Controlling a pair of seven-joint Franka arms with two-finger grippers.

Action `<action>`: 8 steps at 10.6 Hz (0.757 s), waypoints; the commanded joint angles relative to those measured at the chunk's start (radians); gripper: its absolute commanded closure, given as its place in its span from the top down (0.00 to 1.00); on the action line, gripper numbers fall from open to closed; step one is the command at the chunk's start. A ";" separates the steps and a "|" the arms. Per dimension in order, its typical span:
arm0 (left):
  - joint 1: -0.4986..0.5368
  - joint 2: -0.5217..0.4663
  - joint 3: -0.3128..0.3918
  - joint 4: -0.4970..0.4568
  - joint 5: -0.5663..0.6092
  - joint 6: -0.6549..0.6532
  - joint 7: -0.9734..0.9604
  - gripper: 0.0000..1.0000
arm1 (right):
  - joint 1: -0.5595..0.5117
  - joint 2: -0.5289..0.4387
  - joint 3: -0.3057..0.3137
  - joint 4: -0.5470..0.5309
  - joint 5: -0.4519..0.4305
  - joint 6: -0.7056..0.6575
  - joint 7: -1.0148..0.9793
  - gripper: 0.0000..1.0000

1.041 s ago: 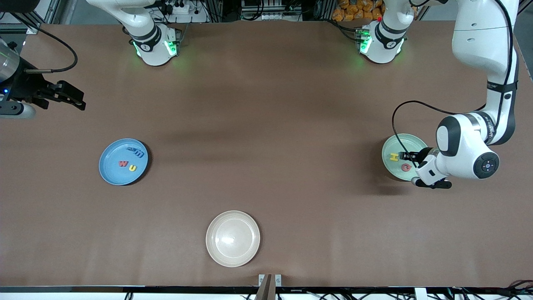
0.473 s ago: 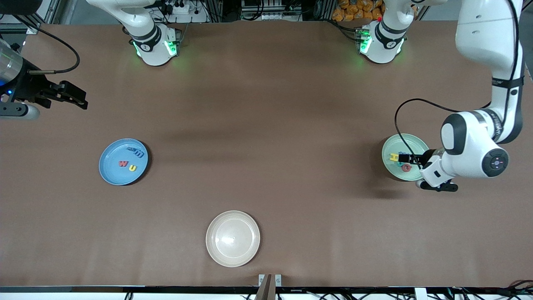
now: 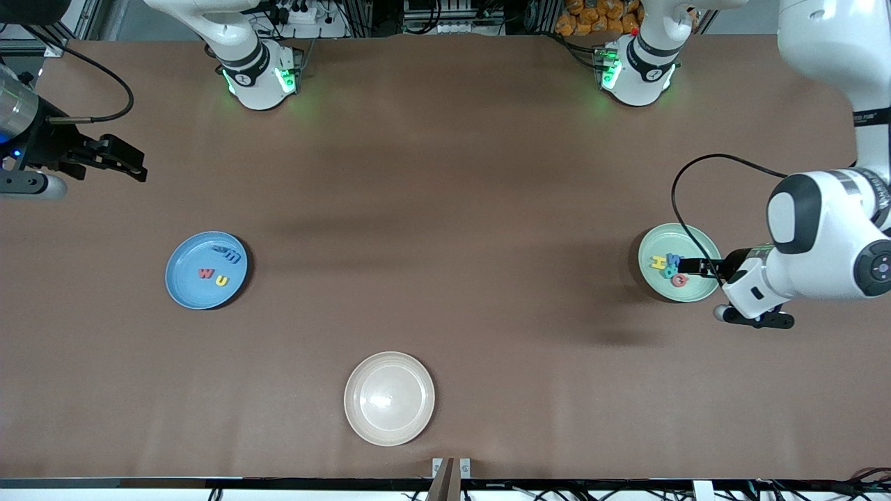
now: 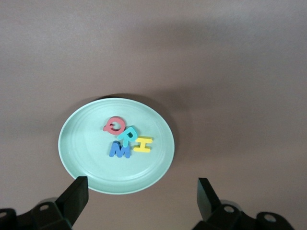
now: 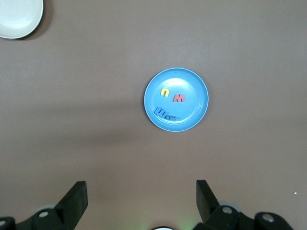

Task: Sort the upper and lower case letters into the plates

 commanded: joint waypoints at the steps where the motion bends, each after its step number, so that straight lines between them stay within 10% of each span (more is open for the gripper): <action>1: -0.001 -0.070 -0.017 0.028 0.014 -0.076 -0.105 1.00 | -0.001 0.002 0.004 0.010 -0.008 -0.012 0.012 1.00; 8: 0.149 -0.329 -0.146 0.061 0.015 -0.255 -0.178 1.00 | -0.001 0.002 0.004 0.010 -0.008 -0.012 0.012 1.00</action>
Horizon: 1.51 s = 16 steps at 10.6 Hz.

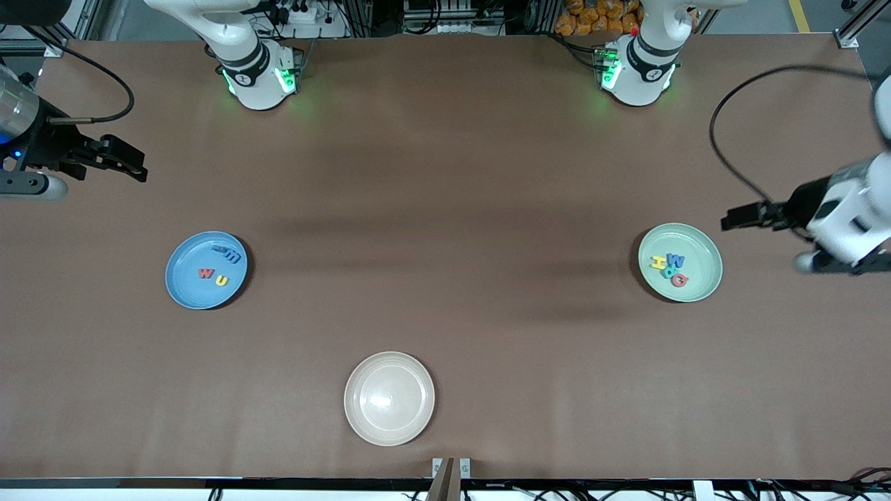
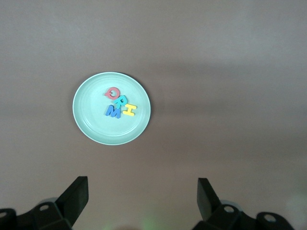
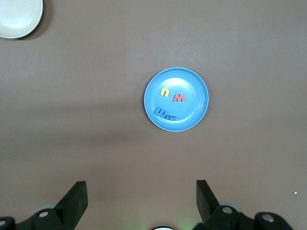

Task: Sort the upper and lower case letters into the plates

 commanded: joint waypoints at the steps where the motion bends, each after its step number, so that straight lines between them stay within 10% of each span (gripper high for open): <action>1: 0.101 -0.064 -0.107 -0.018 0.022 -0.017 -0.067 1.00 | -0.001 0.000 0.004 0.009 -0.007 -0.011 0.012 1.00; 16: 0.102 -0.070 -0.145 0.028 0.134 0.032 -0.144 1.00 | -0.003 0.001 0.004 0.011 -0.006 -0.011 0.012 1.00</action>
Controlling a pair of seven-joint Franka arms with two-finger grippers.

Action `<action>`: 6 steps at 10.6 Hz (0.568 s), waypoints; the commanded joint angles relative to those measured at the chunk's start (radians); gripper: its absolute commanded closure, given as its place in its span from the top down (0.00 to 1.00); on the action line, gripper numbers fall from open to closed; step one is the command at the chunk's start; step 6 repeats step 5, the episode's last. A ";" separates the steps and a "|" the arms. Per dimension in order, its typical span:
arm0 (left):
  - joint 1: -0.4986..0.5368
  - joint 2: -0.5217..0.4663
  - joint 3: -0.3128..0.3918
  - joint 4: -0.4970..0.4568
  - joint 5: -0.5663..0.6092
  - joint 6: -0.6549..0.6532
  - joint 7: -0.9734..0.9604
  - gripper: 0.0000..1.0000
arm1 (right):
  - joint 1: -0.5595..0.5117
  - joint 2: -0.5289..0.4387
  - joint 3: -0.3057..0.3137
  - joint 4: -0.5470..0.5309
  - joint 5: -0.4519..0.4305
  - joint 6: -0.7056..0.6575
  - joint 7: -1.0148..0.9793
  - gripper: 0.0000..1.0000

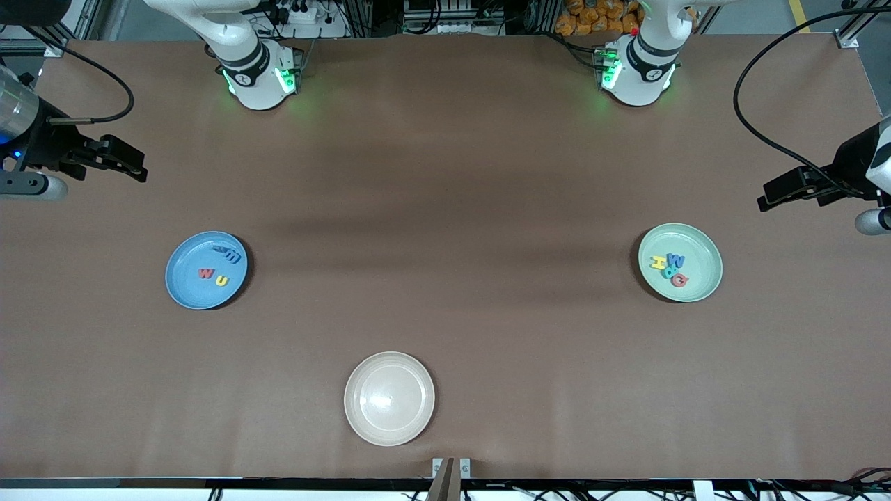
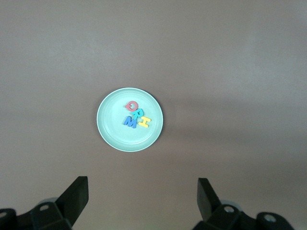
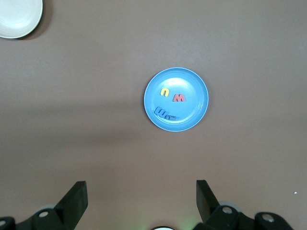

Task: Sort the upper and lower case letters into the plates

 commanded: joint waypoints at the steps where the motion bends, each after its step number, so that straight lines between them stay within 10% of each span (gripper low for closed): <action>1: -0.002 0.002 -0.004 0.009 0.023 0.005 -0.023 1.00 | -0.002 0.001 0.004 0.011 -0.006 -0.009 0.012 1.00; 6: -0.004 0.010 -0.006 0.007 0.028 0.011 -0.012 1.00 | -0.004 0.001 0.004 0.011 -0.005 -0.009 0.012 1.00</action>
